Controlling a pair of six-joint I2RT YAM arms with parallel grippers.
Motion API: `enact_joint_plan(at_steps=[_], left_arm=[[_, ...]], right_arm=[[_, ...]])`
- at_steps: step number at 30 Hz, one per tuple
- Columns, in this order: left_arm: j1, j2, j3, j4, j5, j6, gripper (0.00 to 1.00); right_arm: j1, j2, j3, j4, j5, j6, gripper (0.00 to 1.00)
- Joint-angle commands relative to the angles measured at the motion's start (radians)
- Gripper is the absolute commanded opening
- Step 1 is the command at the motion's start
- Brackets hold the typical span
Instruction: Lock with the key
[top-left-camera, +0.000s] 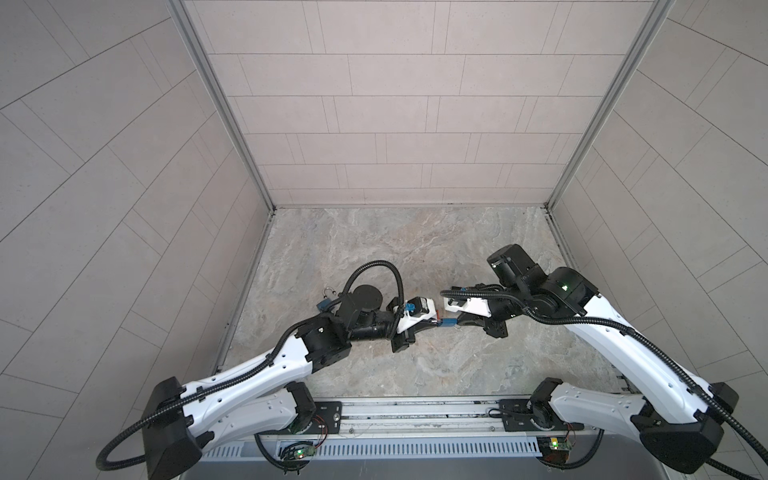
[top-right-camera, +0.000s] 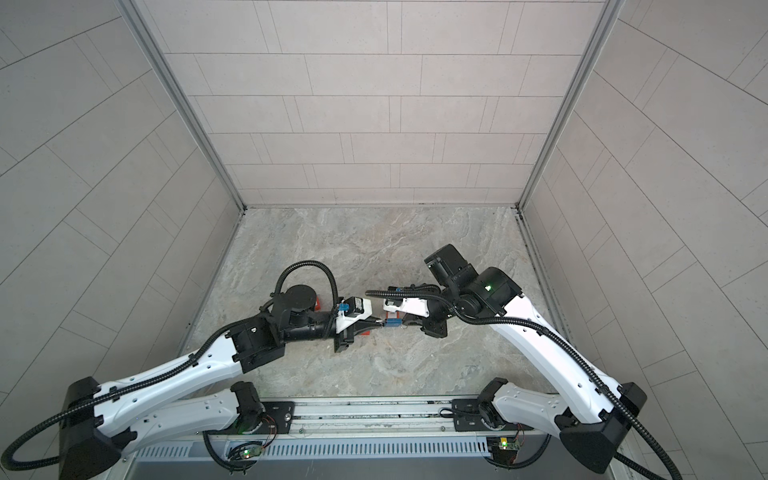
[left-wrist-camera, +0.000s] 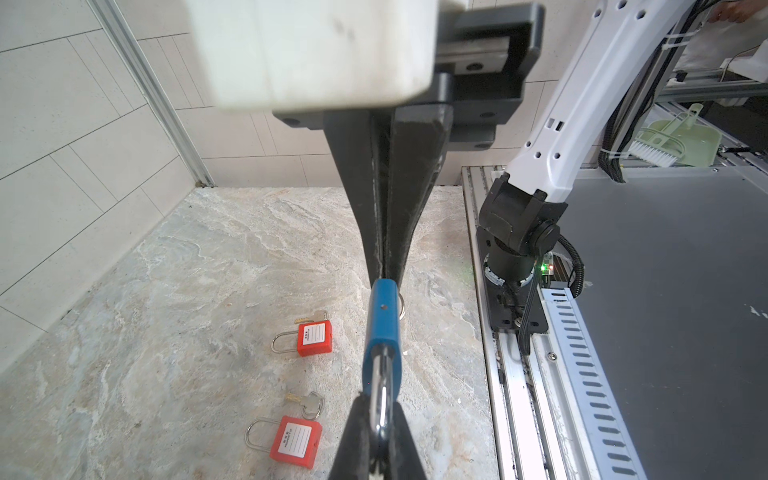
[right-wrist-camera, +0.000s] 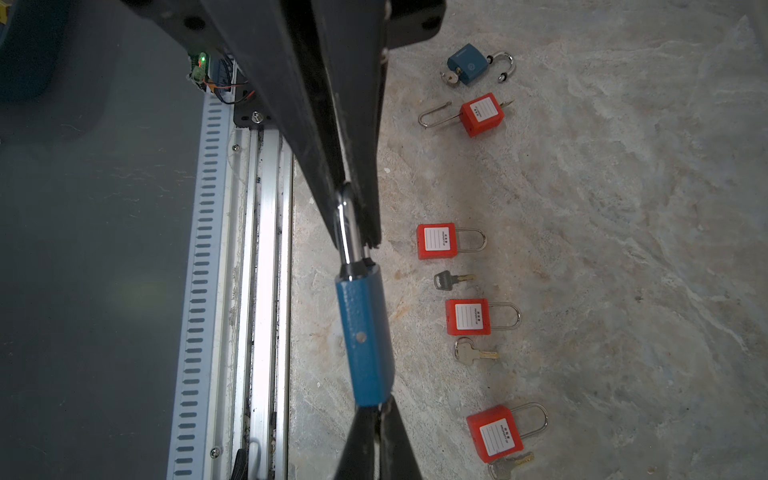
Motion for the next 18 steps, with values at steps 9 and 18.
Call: enact_joint_plan(at_steps=[9,18], left_arm=[[-0.004,-0.097,0.033,-0.061,-0.031,0.075,0.00],[0.001,-0.157,0.010,-0.102,-0.049,0.098,0.00]], right_arm=[[-0.009,0.056,0.039,-0.171,-0.003,-0.109,0.00],[-0.026,0.040,0.009,-0.105,0.007,-0.069,0.00]])
